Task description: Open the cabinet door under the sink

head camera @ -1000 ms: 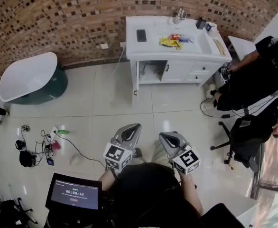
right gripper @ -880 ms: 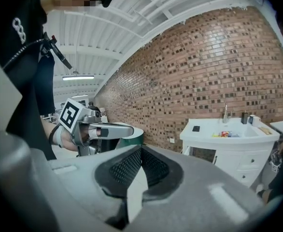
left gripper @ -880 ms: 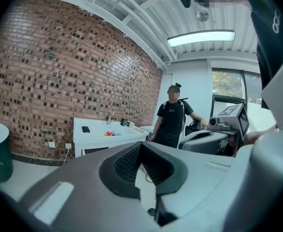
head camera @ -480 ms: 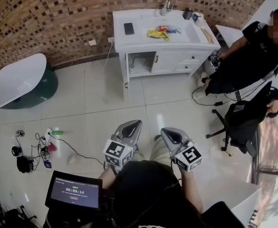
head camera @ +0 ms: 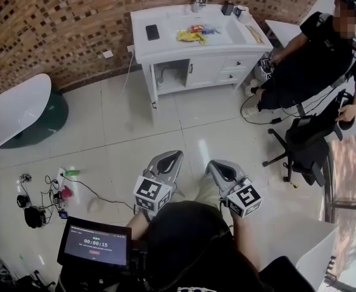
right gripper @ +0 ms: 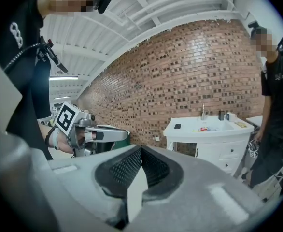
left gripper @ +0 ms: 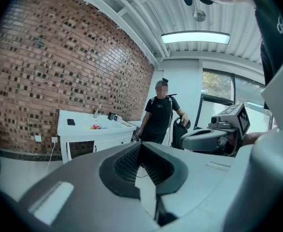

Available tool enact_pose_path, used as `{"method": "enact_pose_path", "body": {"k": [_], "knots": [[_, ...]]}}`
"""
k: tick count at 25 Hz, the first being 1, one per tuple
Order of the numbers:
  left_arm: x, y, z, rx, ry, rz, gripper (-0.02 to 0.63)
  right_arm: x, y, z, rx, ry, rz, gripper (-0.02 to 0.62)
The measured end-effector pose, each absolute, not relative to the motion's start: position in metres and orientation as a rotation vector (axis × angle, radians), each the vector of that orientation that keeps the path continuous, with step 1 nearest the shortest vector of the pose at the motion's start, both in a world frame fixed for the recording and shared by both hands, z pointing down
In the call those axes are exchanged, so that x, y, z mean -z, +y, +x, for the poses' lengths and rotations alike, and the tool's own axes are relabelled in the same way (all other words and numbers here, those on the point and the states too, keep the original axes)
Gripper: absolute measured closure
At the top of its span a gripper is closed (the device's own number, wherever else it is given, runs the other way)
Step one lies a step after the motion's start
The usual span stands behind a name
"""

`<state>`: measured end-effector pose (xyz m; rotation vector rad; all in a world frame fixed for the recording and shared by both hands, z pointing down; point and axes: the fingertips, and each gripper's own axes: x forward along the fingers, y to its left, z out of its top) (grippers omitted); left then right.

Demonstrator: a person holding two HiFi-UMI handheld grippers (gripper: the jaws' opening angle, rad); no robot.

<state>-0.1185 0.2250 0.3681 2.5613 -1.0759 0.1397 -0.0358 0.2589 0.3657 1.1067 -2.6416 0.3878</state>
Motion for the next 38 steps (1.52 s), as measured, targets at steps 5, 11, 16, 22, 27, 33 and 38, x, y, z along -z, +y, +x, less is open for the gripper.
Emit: {"method": "enact_pose_path", "body": {"k": [5, 11, 16, 22, 27, 33, 38], "knots": [[-0.361, 0.221, -0.123, -0.133, -1.110, 2.564, 0.591, -0.366, 0.251, -0.041, -0.373, -2.665, 1.060, 0.604], [-0.358, 0.225, -0.137, -0.148, -1.156, 2.559, 0.591, -0.362, 0.248, -0.052, -0.352, -2.696, 1.022, 0.604], [-0.355, 0.229, -0.142, -0.148, -1.183, 2.560, 0.591, -0.363, 0.252, -0.057, -0.349, -2.708, 0.983, 0.604], [-0.349, 0.226, -0.138, -0.158, -1.200, 2.573, 0.591, -0.361, 0.252, -0.047, -0.325, -2.715, 0.962, 0.604], [-0.345, 0.228, -0.143, -0.141, -1.230, 2.570, 0.591, -0.359, 0.256, -0.052, -0.306, -2.722, 0.924, 0.604], [-0.344, 0.229, -0.149, -0.130, -1.255, 2.560, 0.591, -0.360, 0.257, -0.062, -0.294, -2.724, 0.880, 0.604], [-0.343, 0.229, -0.153, -0.123, -1.268, 2.550, 0.591, -0.359, 0.257, -0.065, -0.282, -2.725, 0.859, 0.603]]}}
